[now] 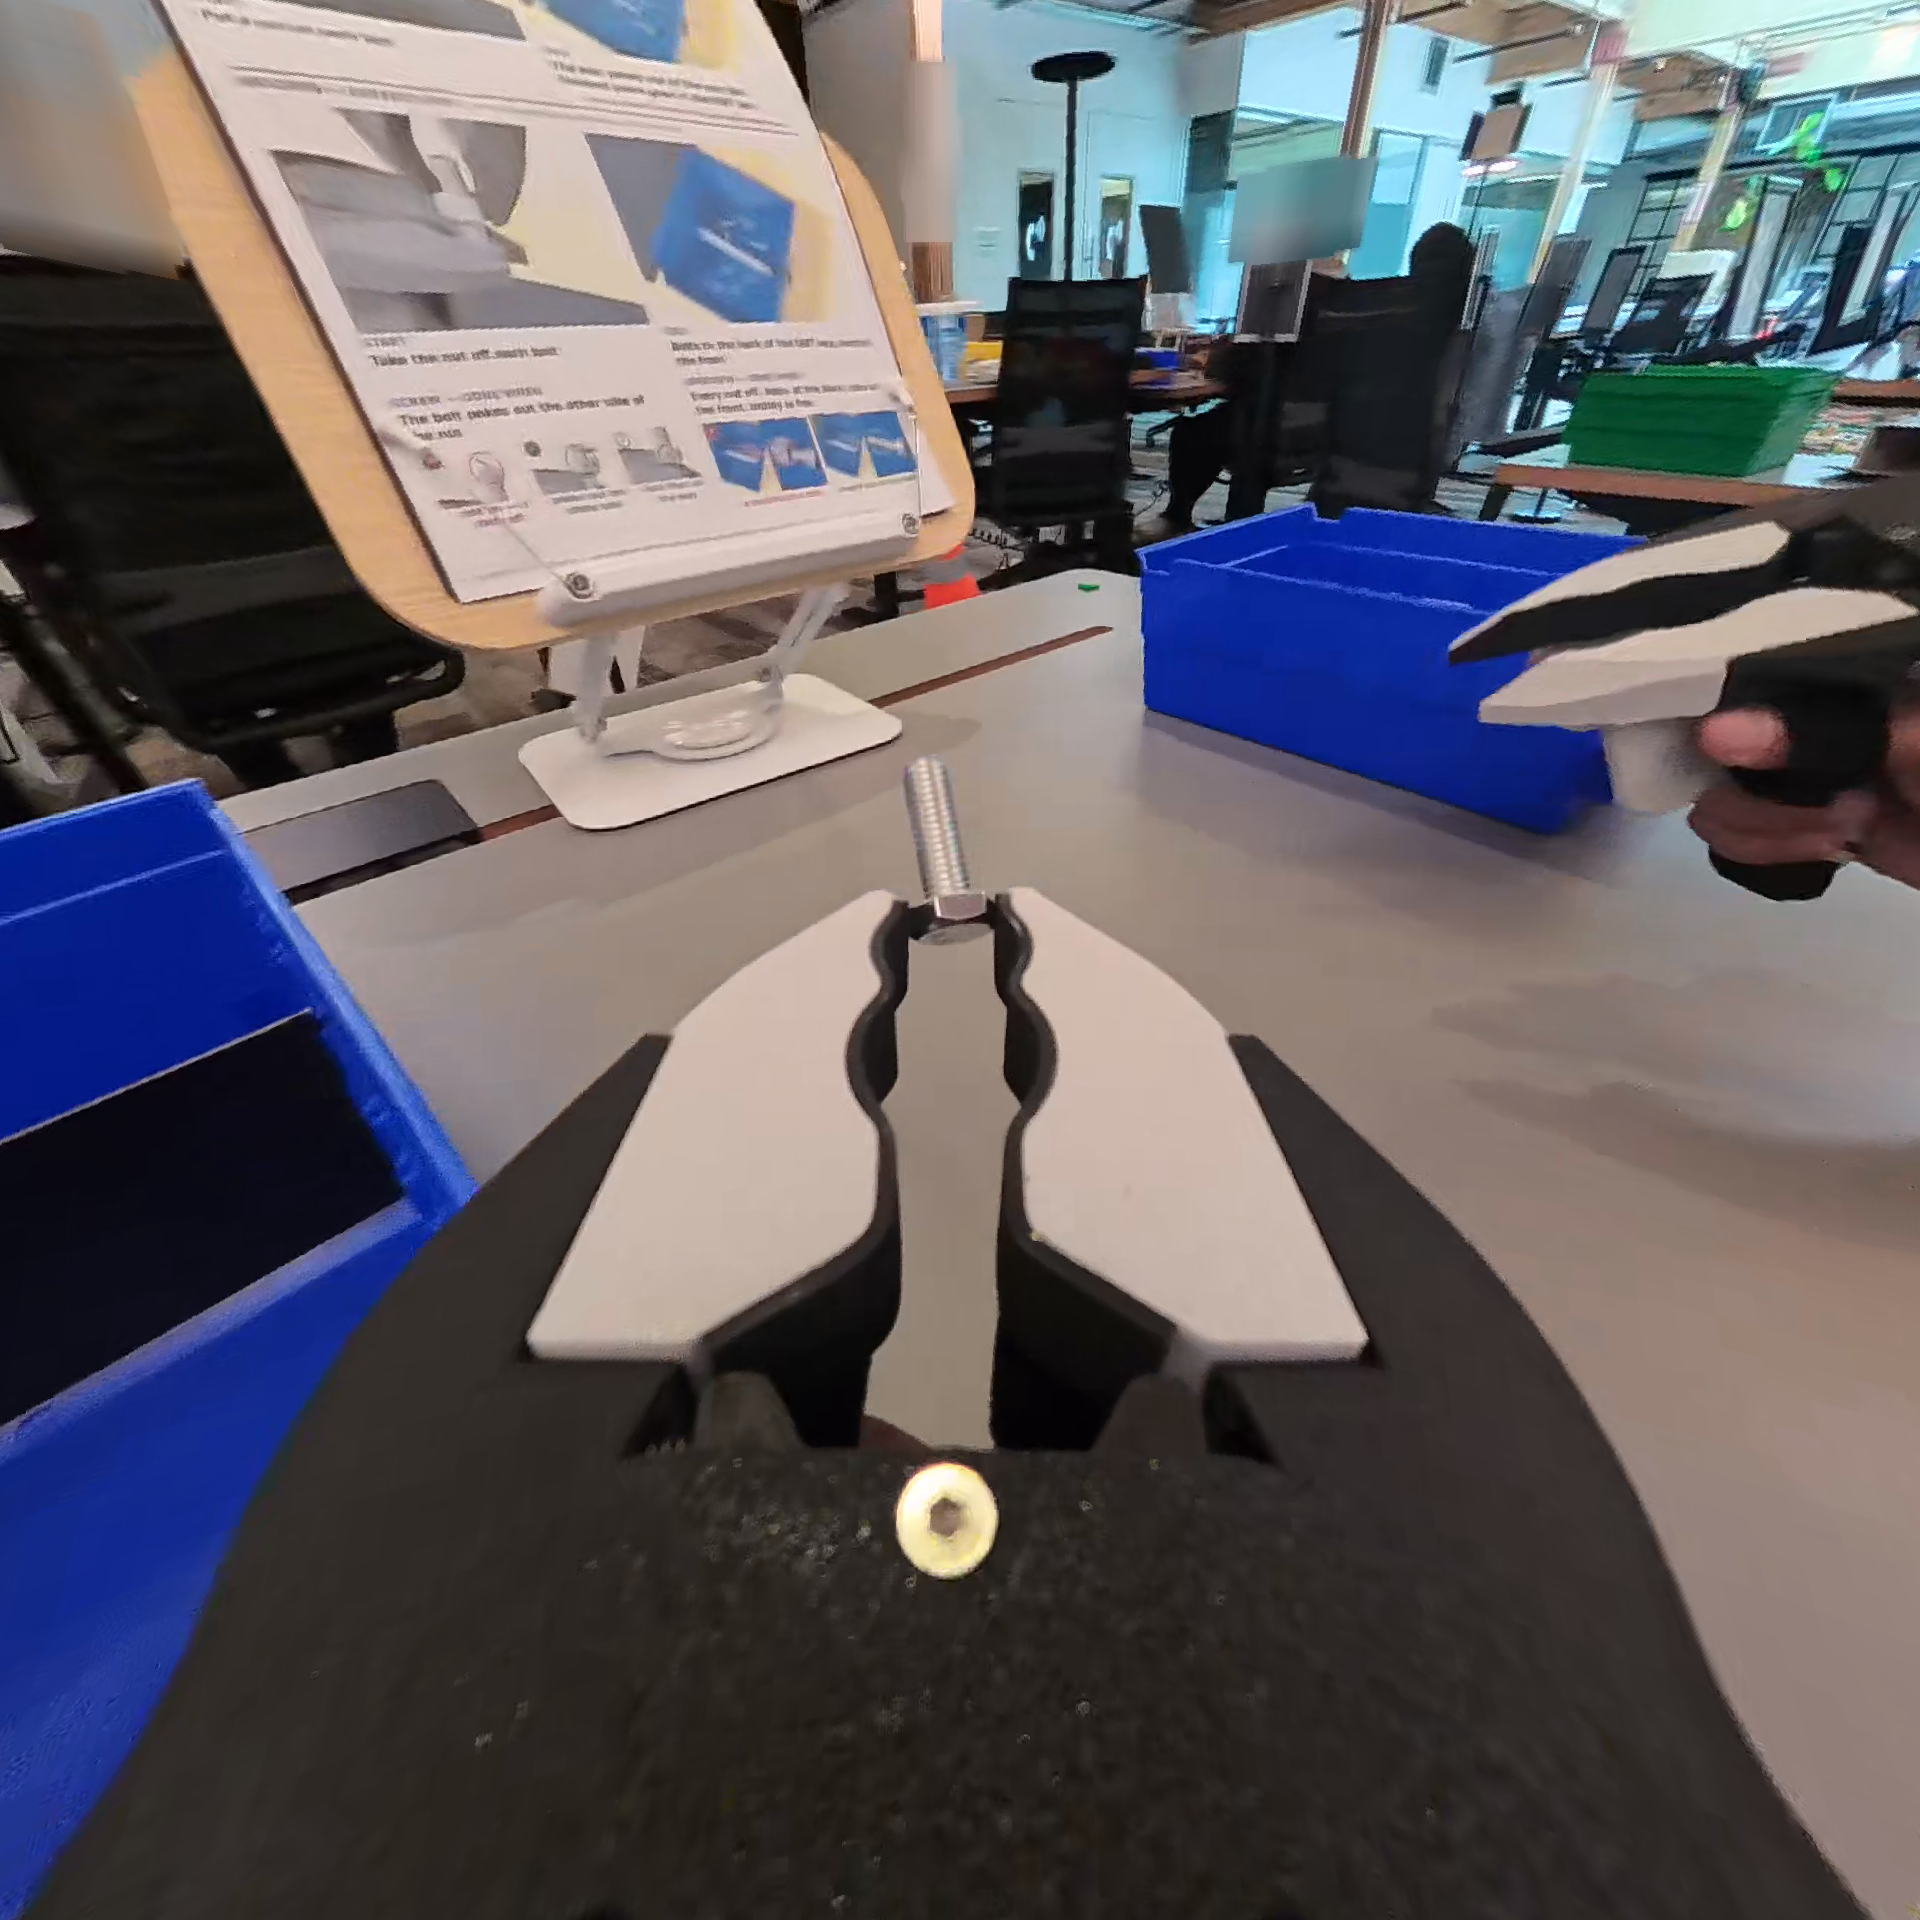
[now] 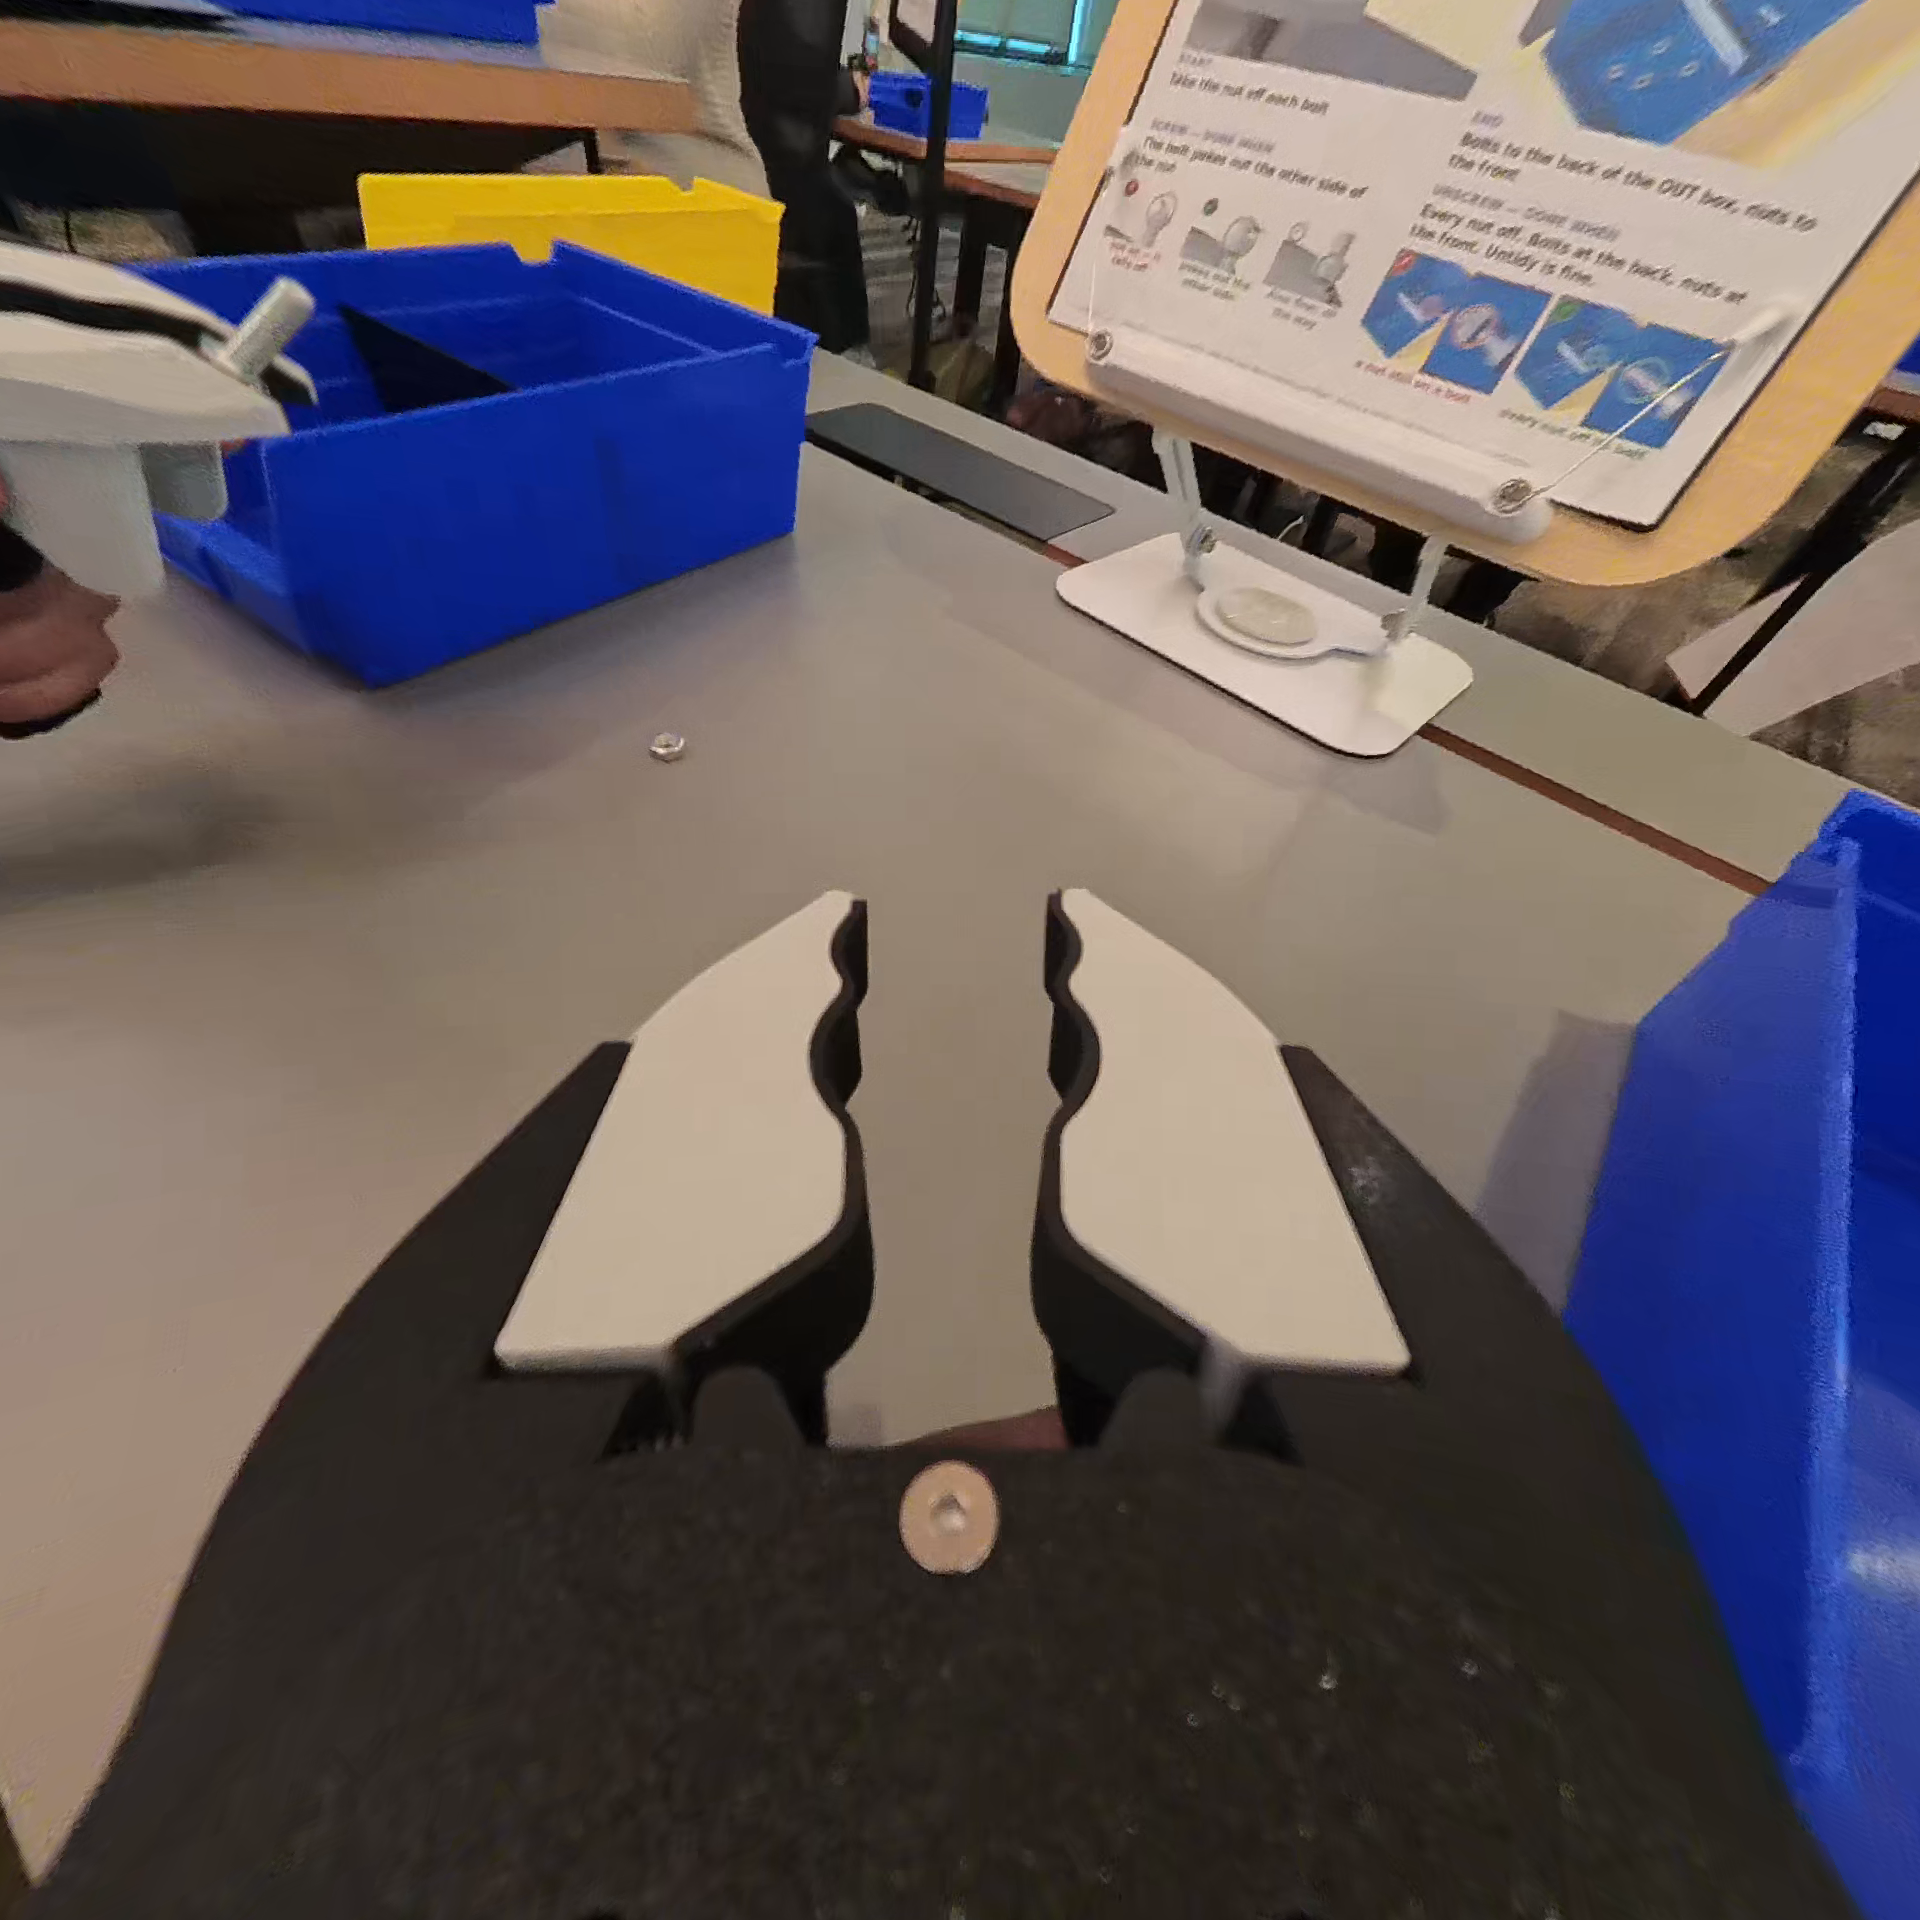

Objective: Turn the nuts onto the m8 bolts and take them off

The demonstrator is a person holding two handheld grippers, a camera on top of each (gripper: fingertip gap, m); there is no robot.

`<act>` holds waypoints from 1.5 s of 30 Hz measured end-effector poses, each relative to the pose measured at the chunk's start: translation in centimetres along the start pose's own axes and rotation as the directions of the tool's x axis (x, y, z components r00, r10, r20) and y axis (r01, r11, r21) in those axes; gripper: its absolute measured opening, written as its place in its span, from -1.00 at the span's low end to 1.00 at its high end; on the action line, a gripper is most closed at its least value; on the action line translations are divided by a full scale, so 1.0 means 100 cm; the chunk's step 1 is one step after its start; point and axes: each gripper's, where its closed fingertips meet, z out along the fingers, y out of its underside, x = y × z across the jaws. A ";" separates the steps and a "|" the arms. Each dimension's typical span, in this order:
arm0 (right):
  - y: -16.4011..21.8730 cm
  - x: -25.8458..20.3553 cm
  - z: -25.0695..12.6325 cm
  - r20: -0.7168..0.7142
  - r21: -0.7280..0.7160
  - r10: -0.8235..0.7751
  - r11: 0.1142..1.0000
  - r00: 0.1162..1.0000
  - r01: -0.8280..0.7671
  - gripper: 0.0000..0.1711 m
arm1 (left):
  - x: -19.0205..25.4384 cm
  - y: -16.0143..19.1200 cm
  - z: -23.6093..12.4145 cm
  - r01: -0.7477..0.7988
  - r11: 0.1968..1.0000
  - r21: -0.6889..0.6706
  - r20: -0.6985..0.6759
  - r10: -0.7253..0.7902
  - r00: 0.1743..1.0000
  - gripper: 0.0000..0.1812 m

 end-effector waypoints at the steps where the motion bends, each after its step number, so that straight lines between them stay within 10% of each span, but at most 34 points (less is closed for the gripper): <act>1: 0.001 -0.002 0.001 0.007 -0.010 -0.002 1.000 1.000 0.003 -0.60 | -0.001 0.001 0.001 0.002 1.000 -0.009 0.002 -0.002 1.000 -0.83; 7: 0.002 -0.021 0.018 0.064 -0.042 -0.012 0.999 0.998 0.015 -0.58 | -0.003 0.008 -0.006 0.047 0.998 -0.029 0.007 -0.047 0.999 -0.83; 21: 0.047 -0.112 0.204 0.427 -0.506 -0.034 0.819 0.904 0.270 -0.62 | -0.011 0.027 -0.045 0.095 0.994 -0.058 0.064 -0.092 0.994 -0.83; 45: 0.018 -0.124 0.200 0.459 -0.335 -0.105 0.899 0.882 0.281 -0.84 | 0.001 0.038 -0.042 0.122 0.988 -0.090 -0.028 -0.125 0.992 -0.83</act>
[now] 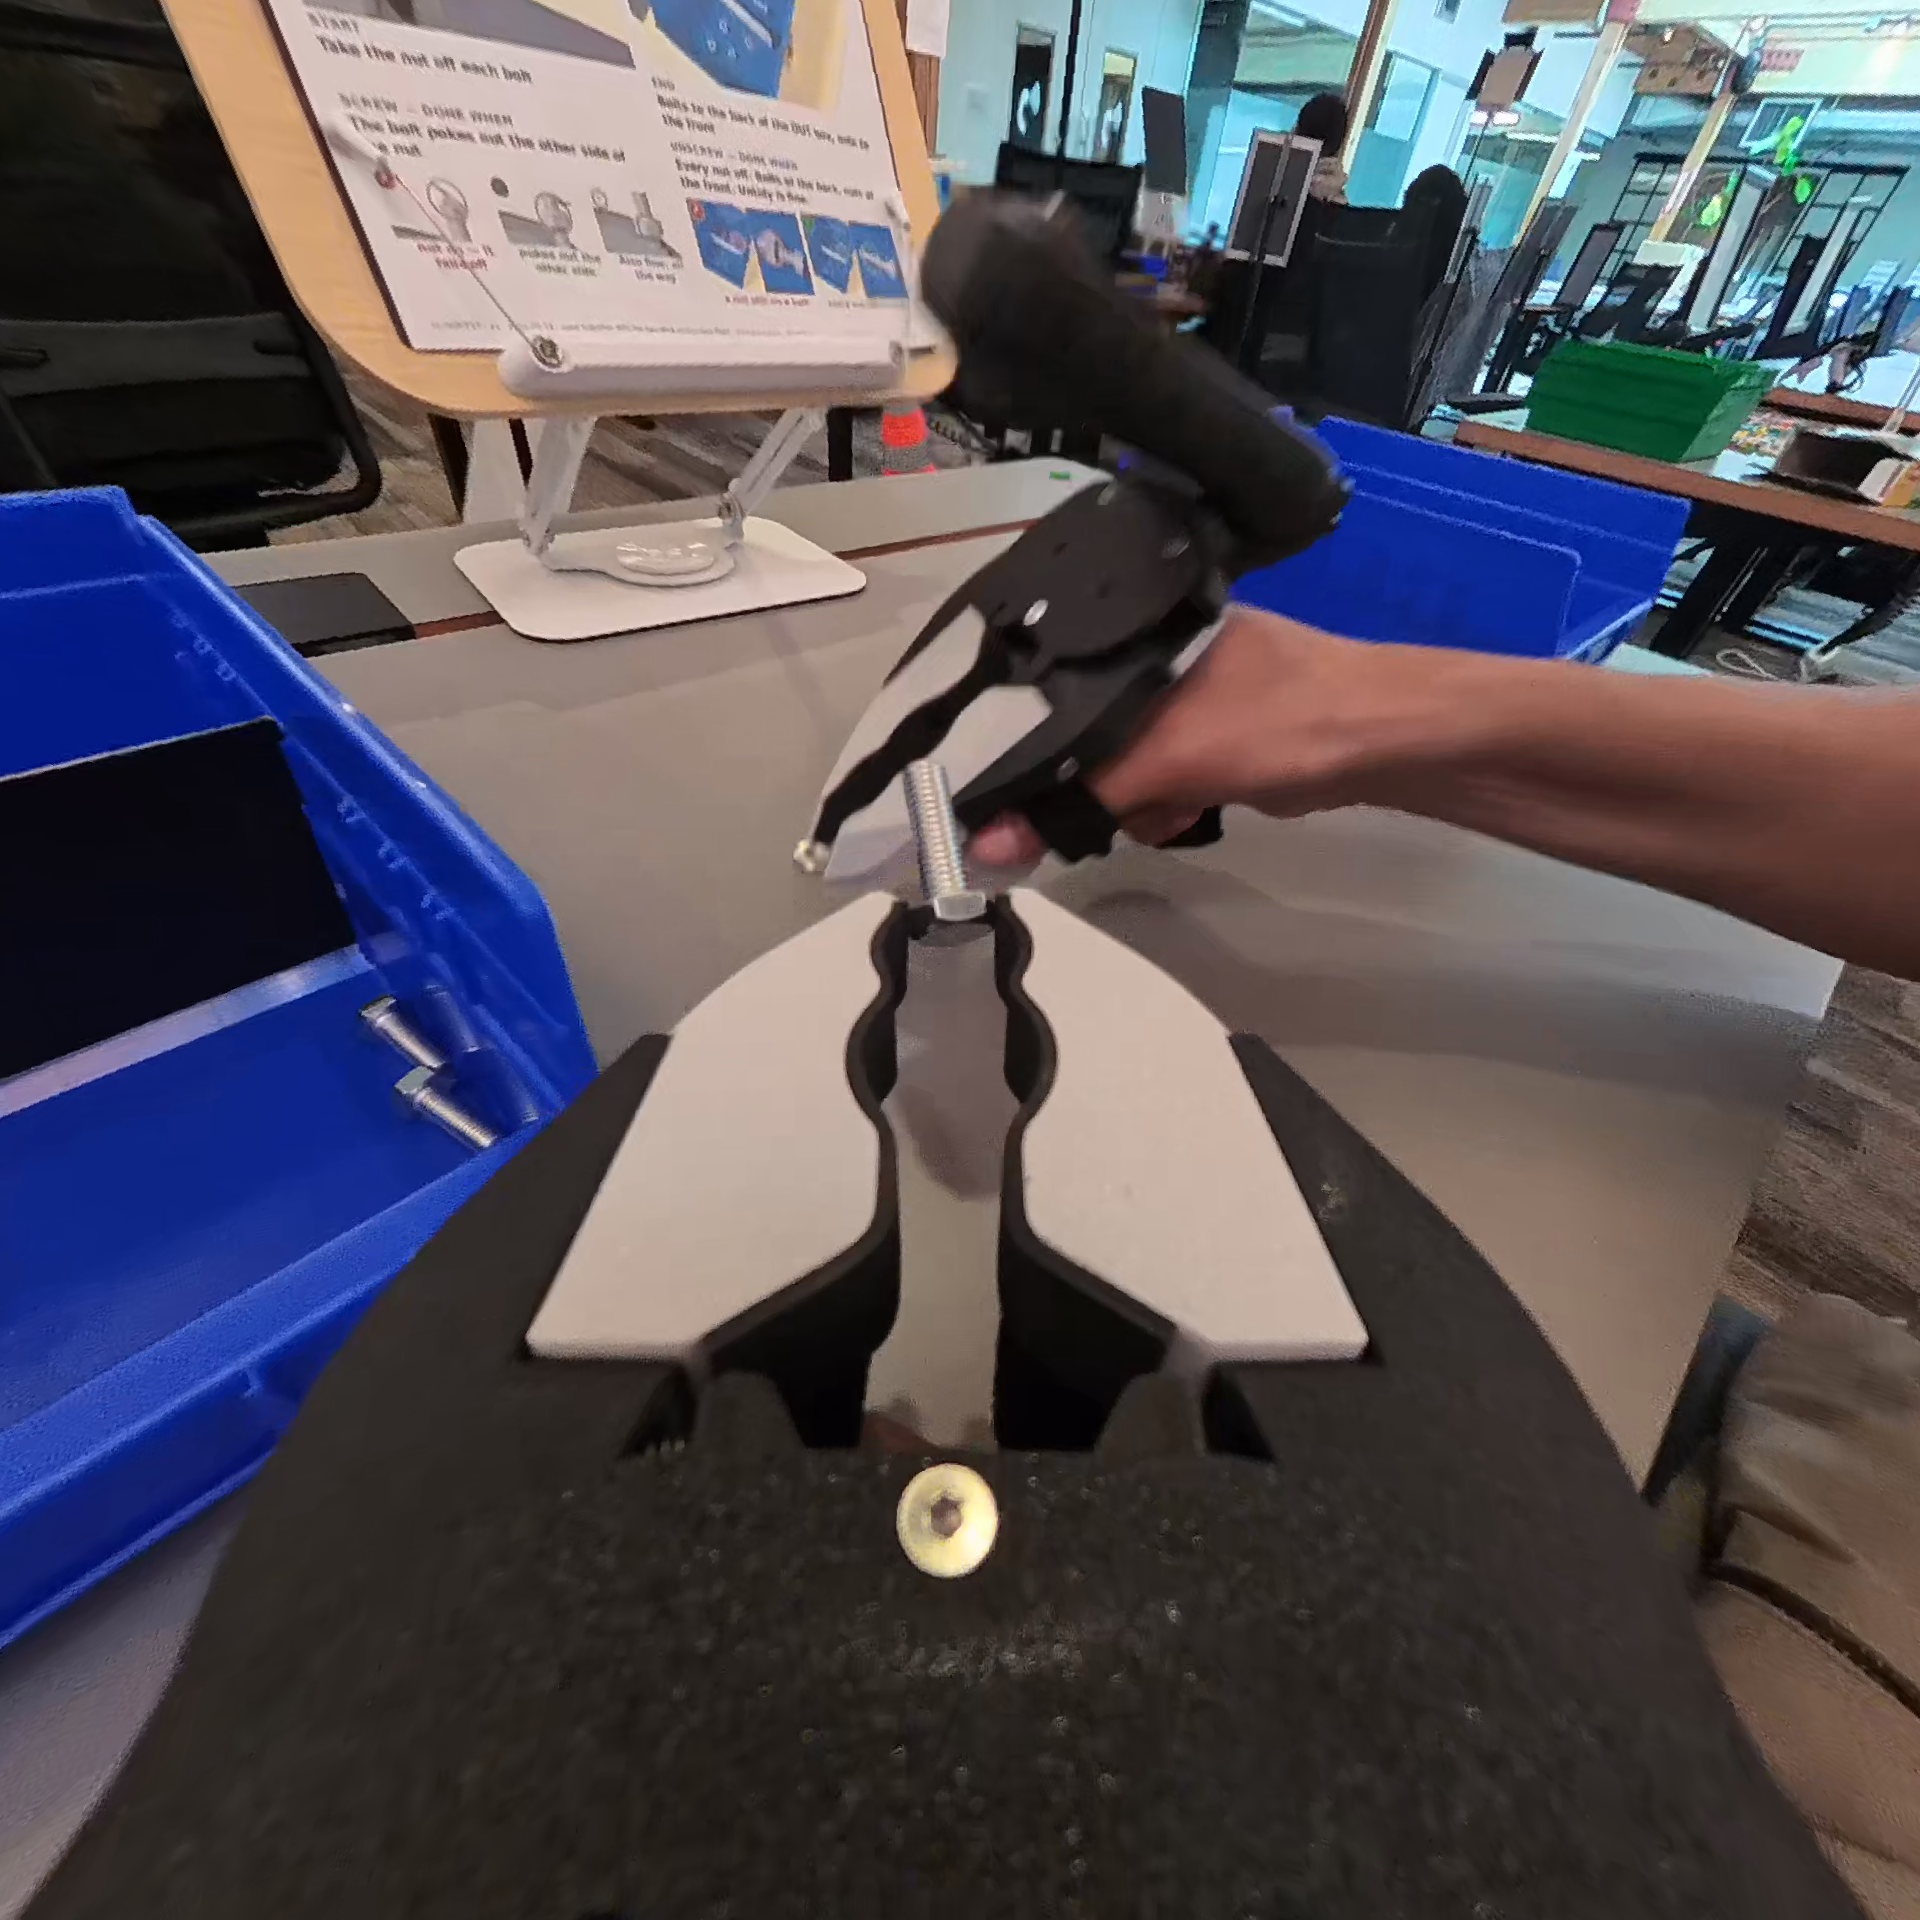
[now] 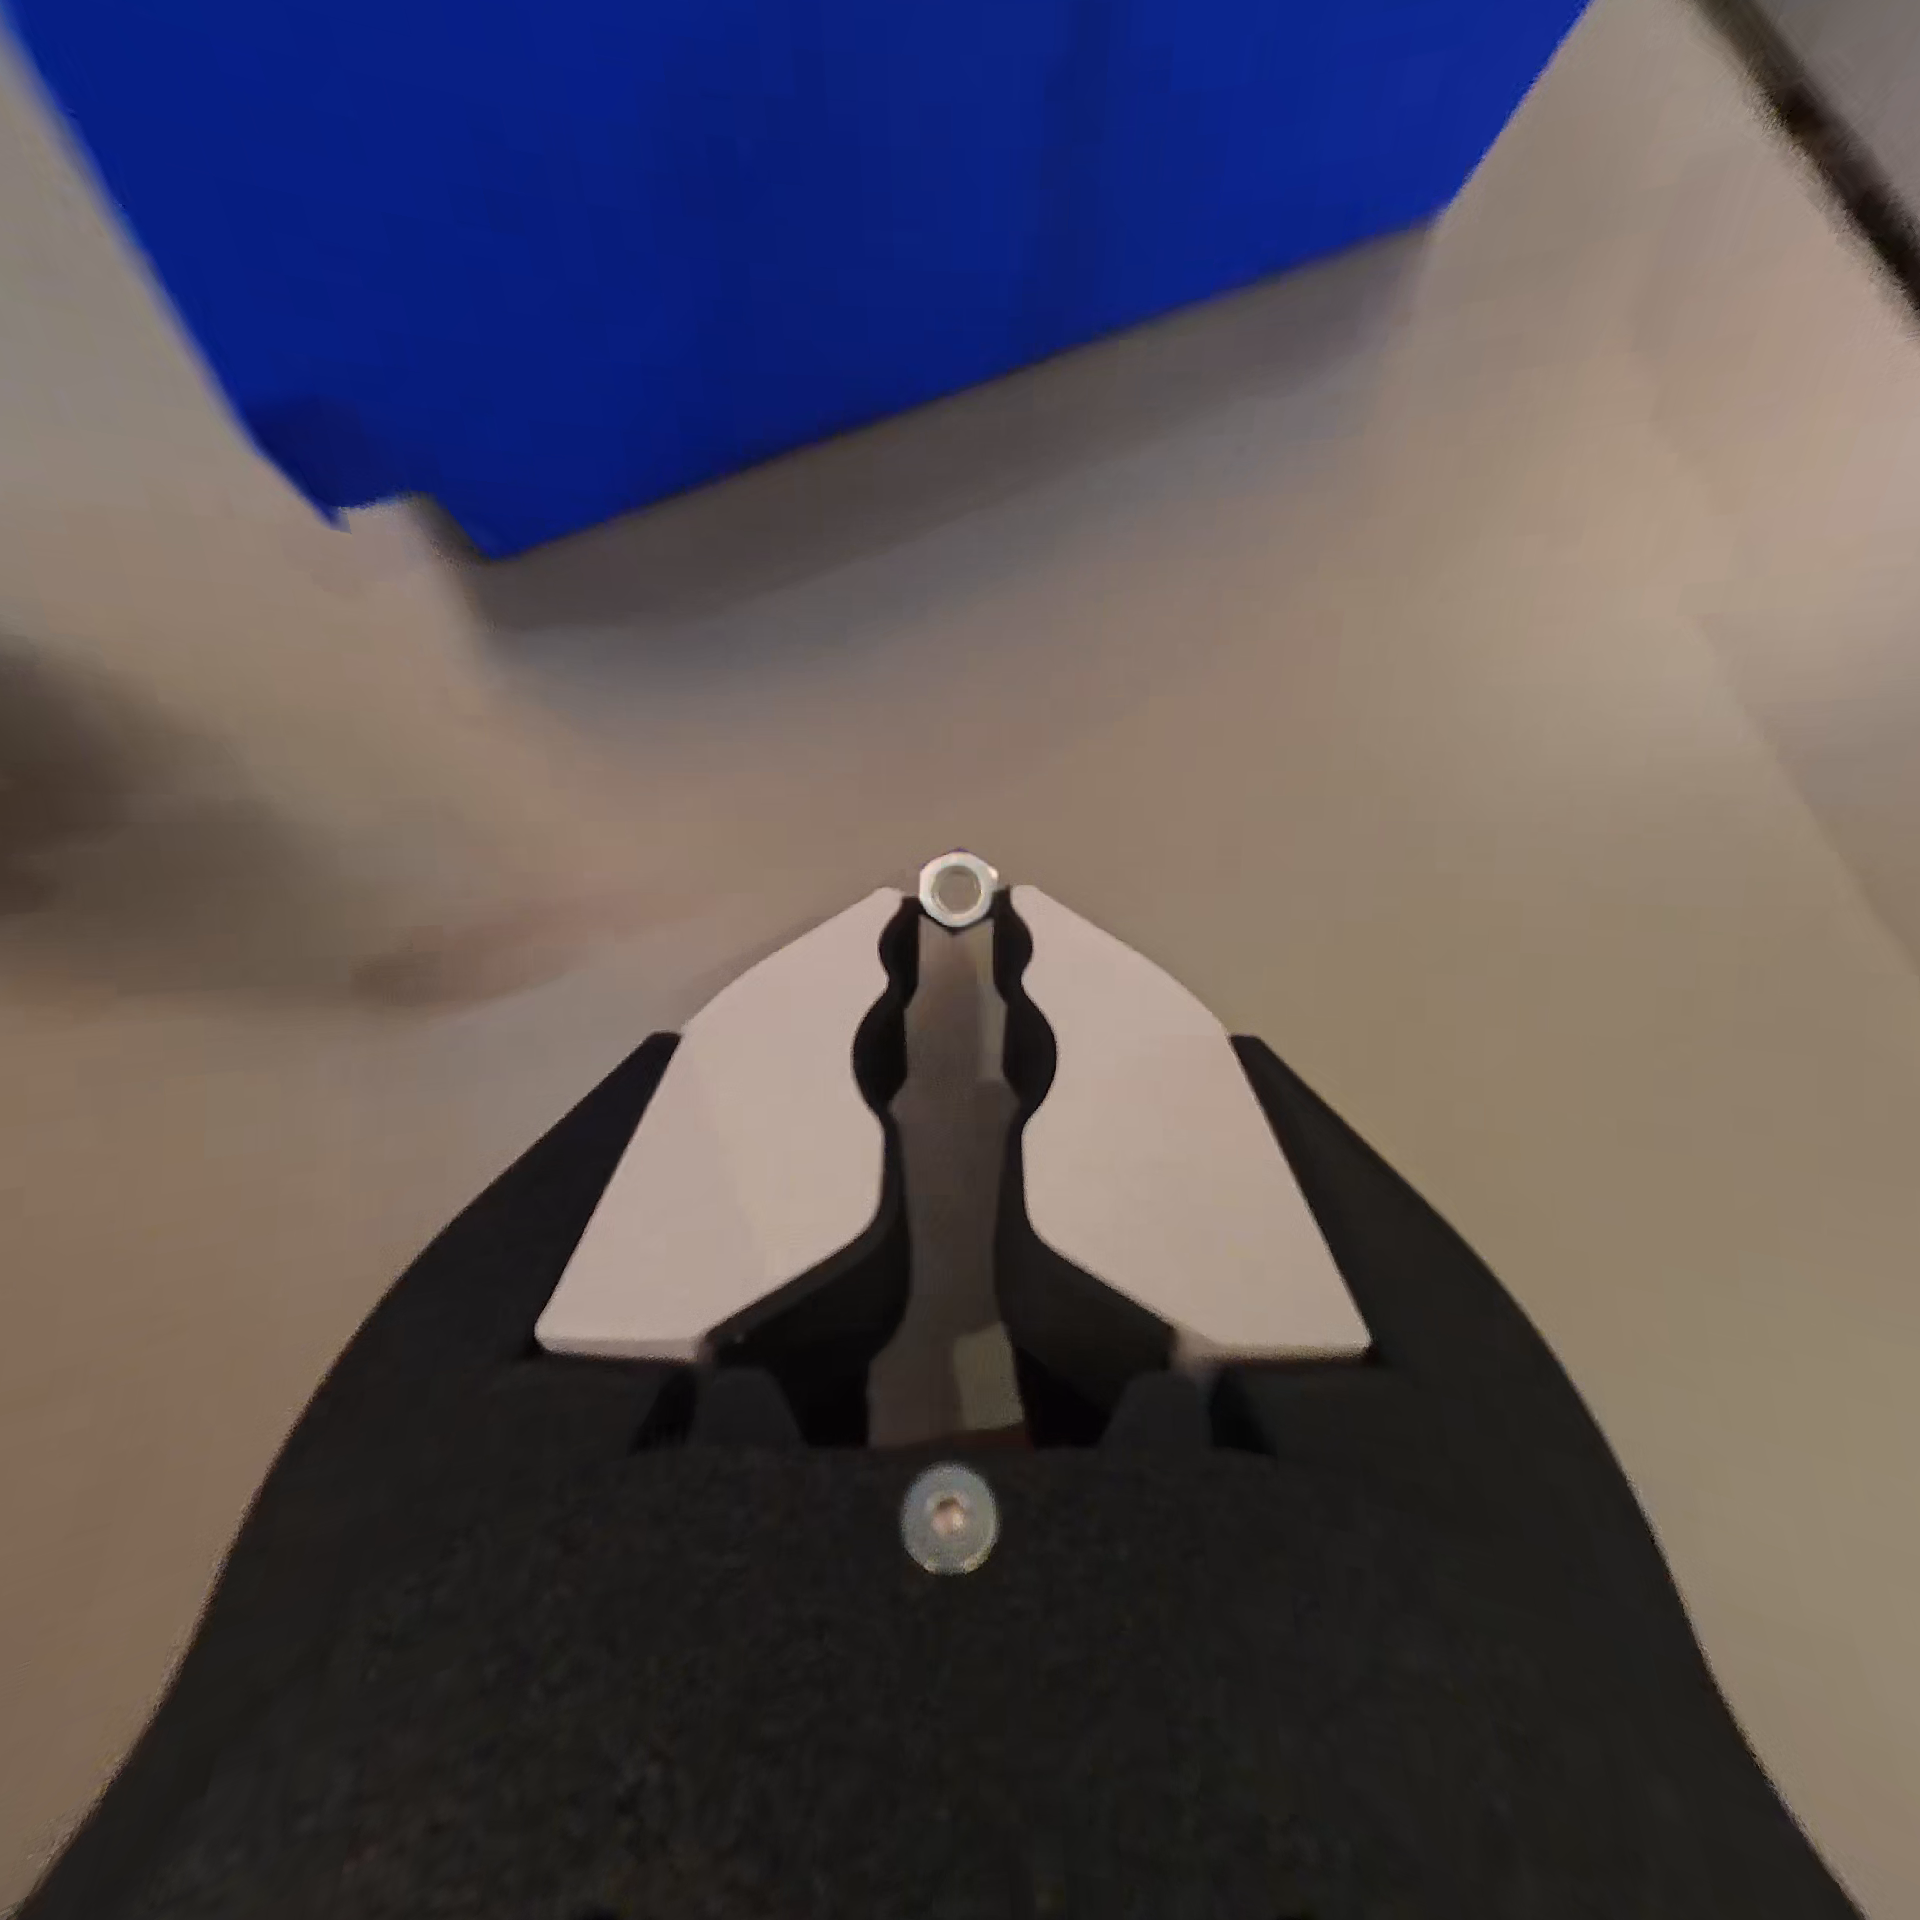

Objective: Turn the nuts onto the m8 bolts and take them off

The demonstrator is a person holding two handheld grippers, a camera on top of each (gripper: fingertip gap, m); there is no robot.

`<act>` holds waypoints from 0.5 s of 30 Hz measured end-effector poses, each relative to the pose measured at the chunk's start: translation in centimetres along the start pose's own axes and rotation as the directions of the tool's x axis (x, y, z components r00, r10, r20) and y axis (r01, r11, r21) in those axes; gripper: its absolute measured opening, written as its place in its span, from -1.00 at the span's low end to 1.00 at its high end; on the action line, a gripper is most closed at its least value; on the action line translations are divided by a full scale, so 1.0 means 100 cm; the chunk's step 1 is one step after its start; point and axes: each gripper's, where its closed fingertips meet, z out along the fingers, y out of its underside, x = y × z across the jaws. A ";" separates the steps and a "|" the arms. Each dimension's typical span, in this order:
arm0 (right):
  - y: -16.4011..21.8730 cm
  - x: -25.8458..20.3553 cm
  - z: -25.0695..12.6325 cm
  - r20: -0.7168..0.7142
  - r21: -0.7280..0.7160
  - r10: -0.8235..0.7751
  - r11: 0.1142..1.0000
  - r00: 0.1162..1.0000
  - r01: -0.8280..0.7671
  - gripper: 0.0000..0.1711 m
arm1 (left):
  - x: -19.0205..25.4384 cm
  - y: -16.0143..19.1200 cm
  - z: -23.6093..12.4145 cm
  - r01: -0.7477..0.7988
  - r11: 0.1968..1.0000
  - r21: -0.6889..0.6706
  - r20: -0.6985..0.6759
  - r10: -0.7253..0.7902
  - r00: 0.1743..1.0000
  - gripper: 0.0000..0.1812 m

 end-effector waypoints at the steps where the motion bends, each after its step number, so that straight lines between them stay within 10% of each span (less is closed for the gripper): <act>1: -0.009 -0.007 -0.014 0.007 0.063 -0.039 0.997 0.999 0.038 -0.84 | 0.001 0.002 0.001 -0.003 1.000 -0.009 -0.009 0.003 1.000 -0.83; 6: -0.026 -0.047 -0.110 -0.067 0.327 -0.195 0.922 0.978 0.207 -0.84 | 0.018 -0.002 0.003 -0.004 1.000 -0.002 -0.106 0.004 0.994 -0.83; 15: 0.048 -0.074 -0.204 -0.119 0.554 0.043 0.832 0.992 0.031 -0.84 | 0.057 -0.005 0.002 -0.070 0.997 0.036 -0.265 0.077 0.961 -0.83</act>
